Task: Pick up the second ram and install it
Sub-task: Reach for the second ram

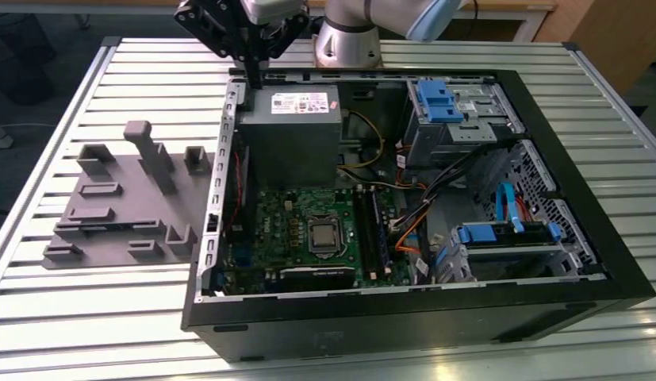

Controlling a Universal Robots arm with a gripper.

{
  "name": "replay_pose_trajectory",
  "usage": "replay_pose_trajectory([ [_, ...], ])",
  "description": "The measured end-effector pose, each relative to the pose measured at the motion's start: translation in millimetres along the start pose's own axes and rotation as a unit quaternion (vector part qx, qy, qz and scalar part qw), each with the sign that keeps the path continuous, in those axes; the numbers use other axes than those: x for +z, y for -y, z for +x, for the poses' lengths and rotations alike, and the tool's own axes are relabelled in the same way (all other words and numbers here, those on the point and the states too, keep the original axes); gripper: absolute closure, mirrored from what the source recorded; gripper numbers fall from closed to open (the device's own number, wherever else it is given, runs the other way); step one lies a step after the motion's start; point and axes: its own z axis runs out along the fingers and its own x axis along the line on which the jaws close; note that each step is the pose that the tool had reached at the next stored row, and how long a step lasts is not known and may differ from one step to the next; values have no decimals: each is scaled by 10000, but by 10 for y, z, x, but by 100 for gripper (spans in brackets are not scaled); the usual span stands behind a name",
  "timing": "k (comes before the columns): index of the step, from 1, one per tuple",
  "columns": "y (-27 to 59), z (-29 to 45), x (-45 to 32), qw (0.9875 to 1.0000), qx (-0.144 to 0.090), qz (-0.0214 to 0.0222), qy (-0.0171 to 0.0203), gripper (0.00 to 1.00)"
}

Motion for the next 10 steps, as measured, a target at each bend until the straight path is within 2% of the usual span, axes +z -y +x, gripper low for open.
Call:
replay_pose_trajectory([
  [10, 4, 56, 1, 10000, 0, 0, 0, 89],
])
